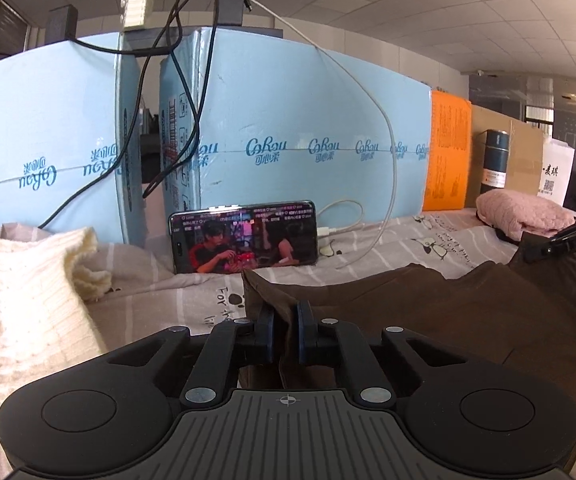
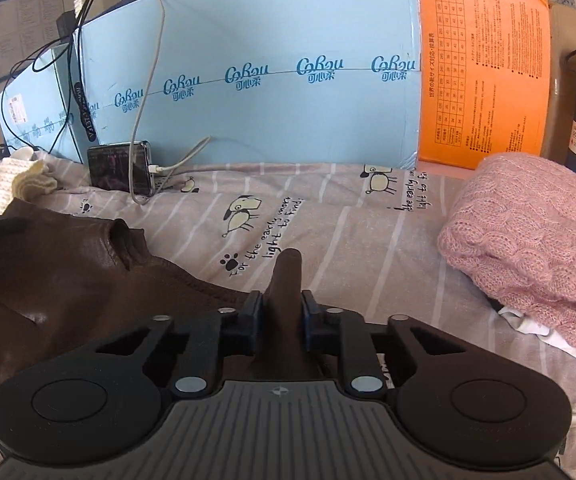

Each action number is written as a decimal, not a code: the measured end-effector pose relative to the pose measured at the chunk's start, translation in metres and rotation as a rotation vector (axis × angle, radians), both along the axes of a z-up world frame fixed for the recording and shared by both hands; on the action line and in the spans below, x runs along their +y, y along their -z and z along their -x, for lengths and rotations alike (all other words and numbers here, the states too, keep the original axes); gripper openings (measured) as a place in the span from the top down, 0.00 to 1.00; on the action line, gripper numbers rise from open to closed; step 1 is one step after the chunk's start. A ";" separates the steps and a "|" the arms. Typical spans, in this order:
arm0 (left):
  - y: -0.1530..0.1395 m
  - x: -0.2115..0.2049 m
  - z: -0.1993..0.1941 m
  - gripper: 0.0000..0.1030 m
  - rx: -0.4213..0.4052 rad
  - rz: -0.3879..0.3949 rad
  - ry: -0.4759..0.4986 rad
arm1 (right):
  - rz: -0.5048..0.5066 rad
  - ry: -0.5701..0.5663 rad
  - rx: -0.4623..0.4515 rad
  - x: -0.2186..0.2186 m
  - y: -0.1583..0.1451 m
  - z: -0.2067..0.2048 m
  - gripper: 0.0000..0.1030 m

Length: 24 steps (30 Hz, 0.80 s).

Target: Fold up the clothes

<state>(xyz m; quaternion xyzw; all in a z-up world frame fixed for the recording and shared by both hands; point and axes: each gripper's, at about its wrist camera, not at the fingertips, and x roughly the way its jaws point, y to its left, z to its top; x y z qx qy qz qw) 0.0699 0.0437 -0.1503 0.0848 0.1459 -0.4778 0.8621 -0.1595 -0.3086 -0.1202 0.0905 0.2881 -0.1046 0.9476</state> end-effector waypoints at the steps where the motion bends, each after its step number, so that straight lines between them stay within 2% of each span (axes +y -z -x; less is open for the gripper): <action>1: -0.003 0.002 0.003 0.93 -0.012 0.019 -0.002 | 0.006 0.005 -0.019 0.001 -0.001 0.004 0.93; 9: -0.041 0.044 0.056 0.96 -0.119 0.270 0.022 | 0.085 0.016 -0.292 0.028 -0.041 0.066 0.95; 12: -0.048 0.069 0.086 0.96 -0.149 0.400 0.034 | 0.076 0.005 -0.447 0.040 -0.051 0.110 0.95; 16: -0.049 0.108 0.126 0.96 -0.165 0.549 0.061 | 0.067 0.011 -0.576 0.051 -0.047 0.167 0.95; 20: -0.040 0.141 0.155 0.96 -0.117 0.630 0.139 | 0.020 0.007 -0.630 0.054 -0.035 0.213 0.95; 24: -0.023 0.162 0.171 0.95 -0.029 0.629 0.177 | -0.019 -0.008 -0.624 0.062 -0.022 0.247 0.95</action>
